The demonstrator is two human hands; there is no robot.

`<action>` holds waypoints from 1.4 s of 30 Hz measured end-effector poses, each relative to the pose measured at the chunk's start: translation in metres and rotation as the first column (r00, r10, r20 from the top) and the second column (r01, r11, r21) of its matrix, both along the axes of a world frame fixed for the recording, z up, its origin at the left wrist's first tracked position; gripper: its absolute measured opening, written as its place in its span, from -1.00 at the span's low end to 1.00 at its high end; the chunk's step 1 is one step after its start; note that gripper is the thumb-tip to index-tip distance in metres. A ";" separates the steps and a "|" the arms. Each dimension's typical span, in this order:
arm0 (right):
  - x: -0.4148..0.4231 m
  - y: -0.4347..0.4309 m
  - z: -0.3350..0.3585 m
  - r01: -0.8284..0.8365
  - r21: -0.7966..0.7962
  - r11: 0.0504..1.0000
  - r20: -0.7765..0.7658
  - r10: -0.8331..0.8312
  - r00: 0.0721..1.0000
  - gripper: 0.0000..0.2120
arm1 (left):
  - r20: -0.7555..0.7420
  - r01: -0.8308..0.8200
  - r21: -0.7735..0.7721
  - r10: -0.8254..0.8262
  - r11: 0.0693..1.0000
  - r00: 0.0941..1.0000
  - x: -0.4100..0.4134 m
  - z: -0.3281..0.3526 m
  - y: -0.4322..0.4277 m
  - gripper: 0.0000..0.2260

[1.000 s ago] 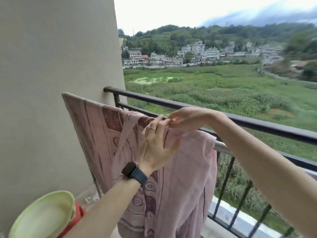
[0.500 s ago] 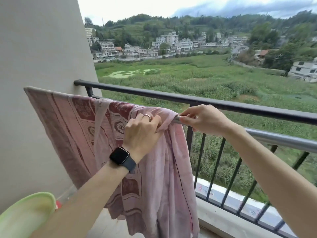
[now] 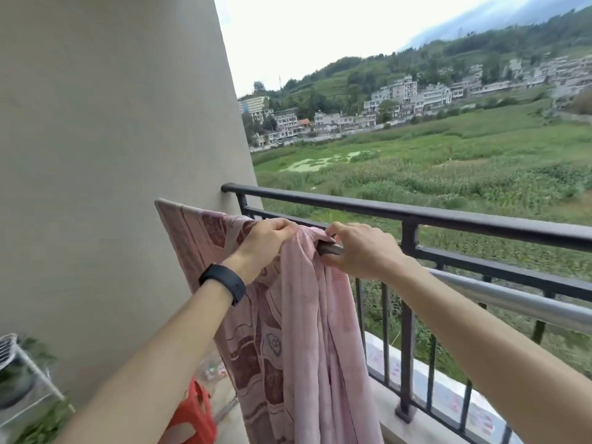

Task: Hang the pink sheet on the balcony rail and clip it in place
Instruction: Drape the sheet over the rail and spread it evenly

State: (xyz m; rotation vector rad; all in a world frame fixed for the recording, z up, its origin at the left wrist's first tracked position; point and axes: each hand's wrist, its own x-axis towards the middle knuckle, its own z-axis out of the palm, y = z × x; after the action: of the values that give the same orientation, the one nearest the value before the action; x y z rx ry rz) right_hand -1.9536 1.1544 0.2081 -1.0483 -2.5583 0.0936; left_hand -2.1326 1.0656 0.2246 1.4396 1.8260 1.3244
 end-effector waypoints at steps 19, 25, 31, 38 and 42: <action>0.041 -0.033 -0.038 -0.200 -0.257 0.945 -0.237 0.139 0.962 -0.75 | -0.846 -0.237 0.338 0.404 0.911 0.347 0.037 -0.085 -0.091 -0.88; 0.069 -0.042 -0.050 -0.122 -0.133 0.984 -0.276 0.082 0.958 -0.92 | -0.843 -0.150 0.388 0.416 0.909 0.340 0.107 -0.125 -0.109 -0.74; 0.117 -0.070 -0.053 -0.163 0.015 0.987 -0.253 0.161 0.954 -0.94 | -0.925 -0.156 0.334 0.355 0.930 0.135 0.126 -0.130 -0.109 -0.80; 0.154 -0.113 -0.066 -0.210 0.110 0.971 -0.158 0.226 0.961 -0.59 | -0.780 -0.142 0.420 0.437 0.896 0.447 0.178 -0.068 -0.139 -0.82; 0.160 -0.124 -0.067 -0.119 0.294 0.948 -0.192 0.181 0.965 -0.63 | -0.620 -0.106 0.255 0.247 0.961 0.744 0.215 -0.052 -0.146 -0.83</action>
State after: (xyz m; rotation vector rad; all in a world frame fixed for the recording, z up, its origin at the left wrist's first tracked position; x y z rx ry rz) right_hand -1.7939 1.0308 0.1409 -0.6944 -2.3629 -0.1071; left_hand -1.9181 0.9201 0.1723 2.0773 2.3624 1.2092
